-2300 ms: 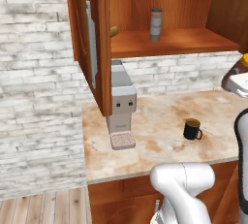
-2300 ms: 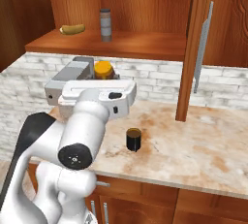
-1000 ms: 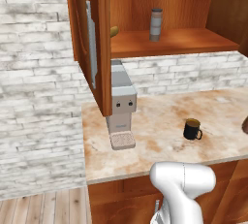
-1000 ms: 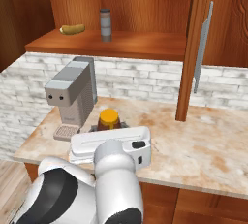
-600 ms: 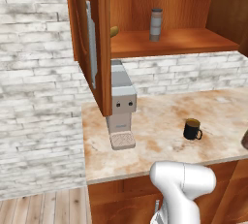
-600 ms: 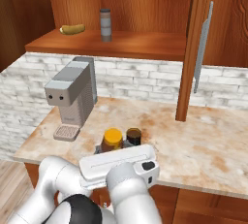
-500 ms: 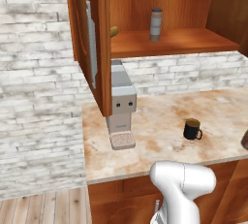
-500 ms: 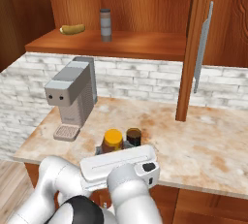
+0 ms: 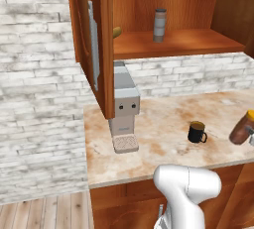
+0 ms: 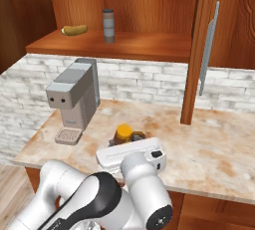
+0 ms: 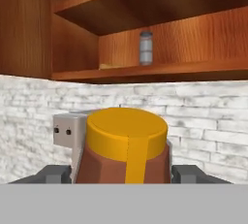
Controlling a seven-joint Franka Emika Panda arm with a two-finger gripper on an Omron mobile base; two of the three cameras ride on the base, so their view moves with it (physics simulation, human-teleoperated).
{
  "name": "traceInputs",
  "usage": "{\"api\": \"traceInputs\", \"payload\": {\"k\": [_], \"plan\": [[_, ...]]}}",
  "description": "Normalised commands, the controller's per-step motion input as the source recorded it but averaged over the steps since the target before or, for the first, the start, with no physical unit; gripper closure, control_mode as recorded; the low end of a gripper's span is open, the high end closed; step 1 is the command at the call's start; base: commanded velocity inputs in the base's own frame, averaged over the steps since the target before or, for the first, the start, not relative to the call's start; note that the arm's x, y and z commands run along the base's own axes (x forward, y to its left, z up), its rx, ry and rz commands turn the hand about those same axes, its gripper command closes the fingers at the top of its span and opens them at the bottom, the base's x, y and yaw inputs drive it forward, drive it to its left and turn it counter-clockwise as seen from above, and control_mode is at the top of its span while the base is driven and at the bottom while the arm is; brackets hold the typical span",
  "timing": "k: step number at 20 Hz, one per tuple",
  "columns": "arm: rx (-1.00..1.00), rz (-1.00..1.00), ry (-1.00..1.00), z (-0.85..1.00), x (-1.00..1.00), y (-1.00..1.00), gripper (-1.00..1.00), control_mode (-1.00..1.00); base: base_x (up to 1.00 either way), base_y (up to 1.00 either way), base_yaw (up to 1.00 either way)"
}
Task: Pick the cinnamon and honey bottle from the cabinet and place them next to the mug.
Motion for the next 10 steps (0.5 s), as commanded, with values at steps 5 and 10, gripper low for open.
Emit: {"api": "traceInputs", "payload": {"k": [5, 10], "plan": [[0.00, 0.00, -0.04, -0.50, 0.85, -0.27, 1.00, -1.00, 0.00, 0.00, 0.00], [0.00, 0.00, -0.07, -0.49, 0.82, -0.56, 1.00, -1.00, 0.00, 0.00, 0.00]]}}
